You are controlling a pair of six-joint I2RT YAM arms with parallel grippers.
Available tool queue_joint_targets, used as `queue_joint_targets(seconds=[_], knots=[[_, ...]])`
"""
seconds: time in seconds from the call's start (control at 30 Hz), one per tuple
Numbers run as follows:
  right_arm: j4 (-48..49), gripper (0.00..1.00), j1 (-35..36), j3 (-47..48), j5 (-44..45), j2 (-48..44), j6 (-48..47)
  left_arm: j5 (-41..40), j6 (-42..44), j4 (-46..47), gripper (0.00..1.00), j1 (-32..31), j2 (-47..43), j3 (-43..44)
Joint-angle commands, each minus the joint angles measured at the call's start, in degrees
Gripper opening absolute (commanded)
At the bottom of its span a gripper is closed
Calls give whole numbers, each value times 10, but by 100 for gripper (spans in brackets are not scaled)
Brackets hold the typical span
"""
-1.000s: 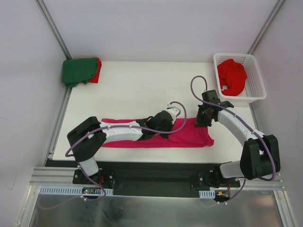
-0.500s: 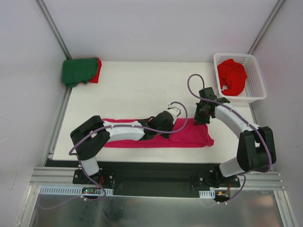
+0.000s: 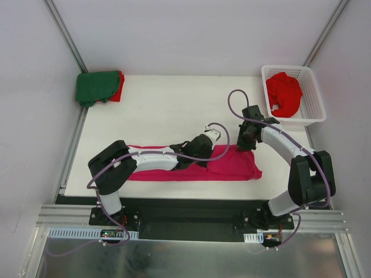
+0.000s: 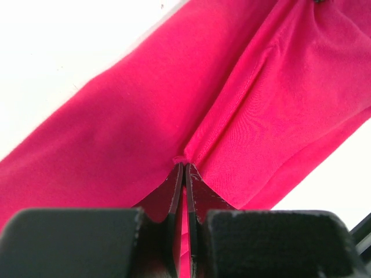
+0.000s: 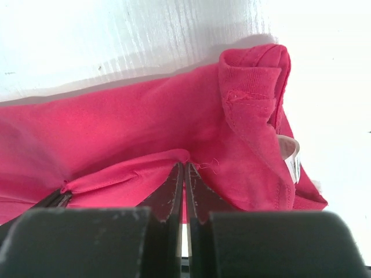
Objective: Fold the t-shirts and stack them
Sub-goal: Fold the other side of the tshirt into a rectangle
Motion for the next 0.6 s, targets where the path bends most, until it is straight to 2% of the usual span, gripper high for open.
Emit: queue_joint_targets(seconds=[0.0,0.2,0.27,0.3,0.33,0.4,0.43,0.57], knots=[[9,1,-3,27,37,6,-14,-21,18,-28,0,11,12,18],[9,1,-3,29,36,11,-14,-21,24,-30,0,16,21,21],[8,2,-3,30,35,13,-14,-21,22,-30,4,16,24,22],[9,4,-3,30,35,13,-14,-22,22,-30,9,17,25,23],[9,11,-3,30,35,13,-14,-23,21,-30,23,17,26,22],[9,18,-3,30,35,12,-15,-28,20,-30,39,17,26,21],[9,25,-2,30,35,9,-17,-32,19,-30,53,16,23,19],[9,36,-2,32,46,-3,-21,-54,20,-34,67,17,13,18]])
